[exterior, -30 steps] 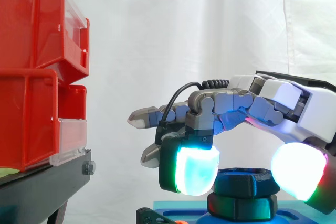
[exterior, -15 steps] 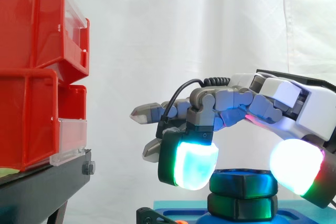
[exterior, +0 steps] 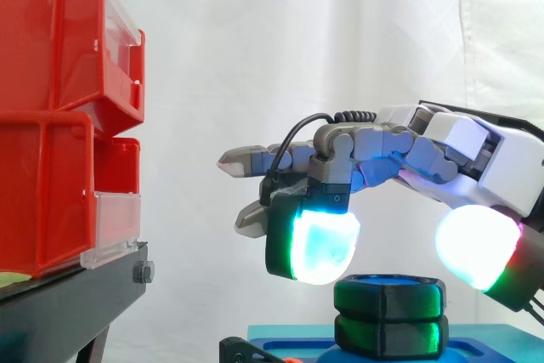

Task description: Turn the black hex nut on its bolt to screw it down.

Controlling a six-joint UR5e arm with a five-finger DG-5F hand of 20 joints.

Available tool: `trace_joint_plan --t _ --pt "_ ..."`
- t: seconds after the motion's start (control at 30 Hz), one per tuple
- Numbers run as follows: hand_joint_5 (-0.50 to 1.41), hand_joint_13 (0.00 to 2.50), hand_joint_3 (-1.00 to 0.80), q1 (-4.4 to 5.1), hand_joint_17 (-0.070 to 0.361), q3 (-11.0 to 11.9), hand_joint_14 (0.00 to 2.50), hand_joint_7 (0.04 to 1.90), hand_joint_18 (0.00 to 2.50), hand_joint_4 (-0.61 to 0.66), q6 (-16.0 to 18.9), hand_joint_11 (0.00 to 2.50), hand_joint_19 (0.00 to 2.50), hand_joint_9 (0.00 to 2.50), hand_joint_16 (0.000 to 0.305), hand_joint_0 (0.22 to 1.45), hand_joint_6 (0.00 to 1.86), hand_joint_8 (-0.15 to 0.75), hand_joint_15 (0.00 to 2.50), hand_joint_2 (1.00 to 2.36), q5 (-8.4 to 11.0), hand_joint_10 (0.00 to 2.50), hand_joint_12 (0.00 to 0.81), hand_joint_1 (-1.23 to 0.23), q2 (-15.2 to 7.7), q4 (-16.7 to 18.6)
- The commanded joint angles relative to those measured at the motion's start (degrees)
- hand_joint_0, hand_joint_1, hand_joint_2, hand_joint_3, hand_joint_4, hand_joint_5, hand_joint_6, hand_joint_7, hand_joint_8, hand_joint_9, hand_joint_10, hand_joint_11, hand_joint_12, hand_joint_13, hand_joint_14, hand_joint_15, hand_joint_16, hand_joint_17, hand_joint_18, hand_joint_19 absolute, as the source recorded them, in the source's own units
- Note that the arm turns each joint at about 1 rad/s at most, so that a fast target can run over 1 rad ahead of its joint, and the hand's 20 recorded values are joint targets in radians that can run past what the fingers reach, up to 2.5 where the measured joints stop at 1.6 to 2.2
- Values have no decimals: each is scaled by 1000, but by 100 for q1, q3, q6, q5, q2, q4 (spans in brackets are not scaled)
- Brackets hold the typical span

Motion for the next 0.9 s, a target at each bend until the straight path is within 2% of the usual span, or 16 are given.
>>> trace_joint_plan --t 0.0,0.03,0.1,0.23,0.27,0.3,0.37,0.6,0.87 --pt "-65 514 -500 46 126 84 0 1308 600 217 102 8 570 799 56 433 504 225 0 1000 -86 0 362 -97 4 -46" --pt "-66 514 -500 73 126 207 0 1294 600 222 172 3 568 799 56 433 504 225 0 1000 -86 0 362 -100 -4 -143" --pt "-72 515 -500 108 126 277 0 1254 599 232 198 8 568 801 56 429 504 227 0 1000 -68 0 365 -112 -4 -310" --pt "-81 516 -500 178 128 286 0 1186 601 257 163 16 565 804 57 423 505 235 0 1000 -24 0 369 -155 -4 -477" --pt "-86 516 -500 204 129 286 0 1165 603 269 137 14 565 806 57 420 505 234 0 1000 20 1 372 -163 -4 -512" --pt "-90 516 -500 292 129 295 0 1149 602 270 93 8 564 805 58 418 505 240 0 1000 169 0 372 -192 -4 -547" --pt "-96 512 -500 354 131 286 0 1122 595 284 93 18 563 801 58 414 504 246 0 1000 231 0 375 -246 -4 -556" --pt "-120 485 -500 407 128 286 0 1049 568 289 93 32 565 778 57 426 504 247 0 1000 239 0 369 -428 -4 -468" --pt "-126 476 -500 442 128 286 0 1035 555 300 84 33 567 764 57 425 504 250 0 1000 239 0 368 -468 -4 -468"
